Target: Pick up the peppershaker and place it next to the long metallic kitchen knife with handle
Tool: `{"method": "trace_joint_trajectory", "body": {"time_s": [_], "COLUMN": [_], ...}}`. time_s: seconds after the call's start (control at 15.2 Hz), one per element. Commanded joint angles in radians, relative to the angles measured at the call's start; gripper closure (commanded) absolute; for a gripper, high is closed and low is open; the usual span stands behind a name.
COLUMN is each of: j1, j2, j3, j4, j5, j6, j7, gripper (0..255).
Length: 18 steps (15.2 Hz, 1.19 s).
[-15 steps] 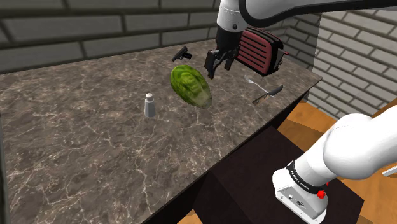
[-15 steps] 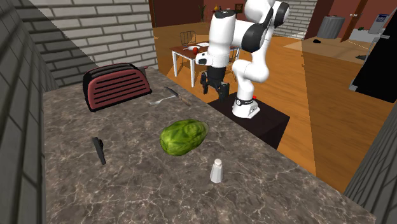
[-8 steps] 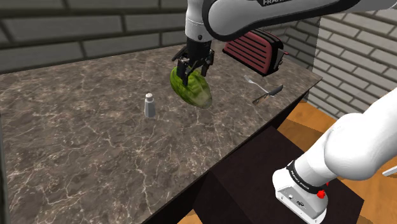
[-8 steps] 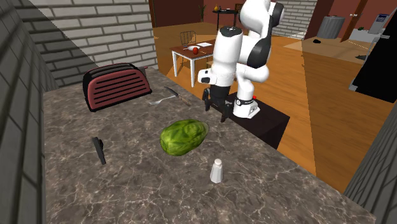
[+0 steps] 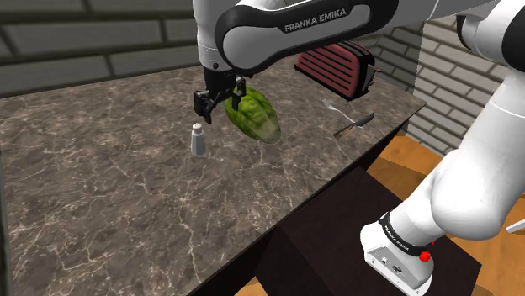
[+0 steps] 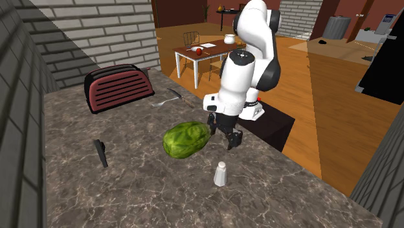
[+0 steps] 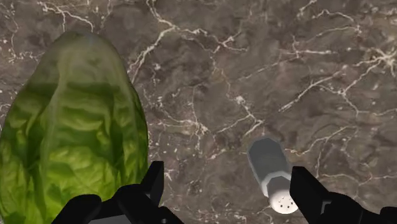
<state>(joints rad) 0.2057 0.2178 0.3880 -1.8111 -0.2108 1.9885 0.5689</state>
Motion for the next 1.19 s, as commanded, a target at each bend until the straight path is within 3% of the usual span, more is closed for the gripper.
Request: {"method": "trace_joint_trajectory", "body": {"time_s": [0.0,0.33,0.79,1.12], "j1": [0.029,0.109,0.104,0.104], "j2": [0.082,0.270,0.299,0.301], "j3": [0.002,-0.010,-0.020,-0.021], "j4": [0.086,0.299,0.247,0.243], "j5": [-0.037,-0.108,-0.125,-0.126], "j6": [-0.016,-0.059,0.019,0.025], "j7": [0.039,0.104,0.115,0.116], "gripper": [0,0,0,0]}}
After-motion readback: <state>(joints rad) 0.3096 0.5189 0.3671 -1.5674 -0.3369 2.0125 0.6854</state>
